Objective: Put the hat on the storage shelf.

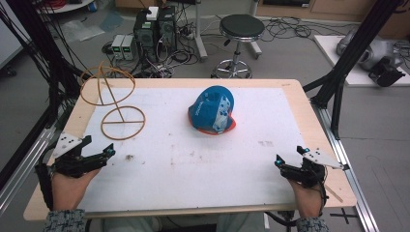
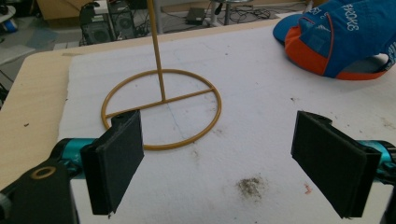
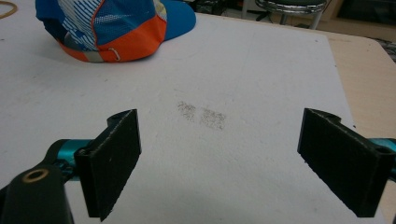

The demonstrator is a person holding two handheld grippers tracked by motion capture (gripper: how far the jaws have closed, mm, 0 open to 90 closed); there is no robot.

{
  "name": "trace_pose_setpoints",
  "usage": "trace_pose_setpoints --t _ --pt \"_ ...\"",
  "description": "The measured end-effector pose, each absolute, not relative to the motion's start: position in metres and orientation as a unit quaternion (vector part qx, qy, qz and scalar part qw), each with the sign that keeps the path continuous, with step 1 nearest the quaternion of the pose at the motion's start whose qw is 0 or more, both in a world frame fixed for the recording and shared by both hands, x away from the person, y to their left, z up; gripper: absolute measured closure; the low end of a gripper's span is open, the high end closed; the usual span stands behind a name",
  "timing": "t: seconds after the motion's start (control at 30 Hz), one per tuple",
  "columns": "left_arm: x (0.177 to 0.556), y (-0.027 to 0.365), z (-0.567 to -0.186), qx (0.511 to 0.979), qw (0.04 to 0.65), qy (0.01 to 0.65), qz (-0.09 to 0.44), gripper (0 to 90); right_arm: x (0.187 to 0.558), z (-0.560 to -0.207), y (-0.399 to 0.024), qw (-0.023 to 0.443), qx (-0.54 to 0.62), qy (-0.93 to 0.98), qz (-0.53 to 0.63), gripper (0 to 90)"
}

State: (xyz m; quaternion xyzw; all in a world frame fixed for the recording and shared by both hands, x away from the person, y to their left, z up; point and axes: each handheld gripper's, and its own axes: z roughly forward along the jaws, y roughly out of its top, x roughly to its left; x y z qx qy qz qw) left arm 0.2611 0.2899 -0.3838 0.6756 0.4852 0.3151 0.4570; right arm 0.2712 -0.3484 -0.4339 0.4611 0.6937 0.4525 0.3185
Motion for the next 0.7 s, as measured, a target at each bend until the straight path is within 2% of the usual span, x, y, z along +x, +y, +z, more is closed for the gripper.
trace_pose_setpoints --t 0.7 --pt "0.26 0.2862 -0.3825 0.682 0.451 0.473 0.328 18.4 0.2718 -0.433 -0.3441 0.317 0.456 0.699 0.45 12.4"
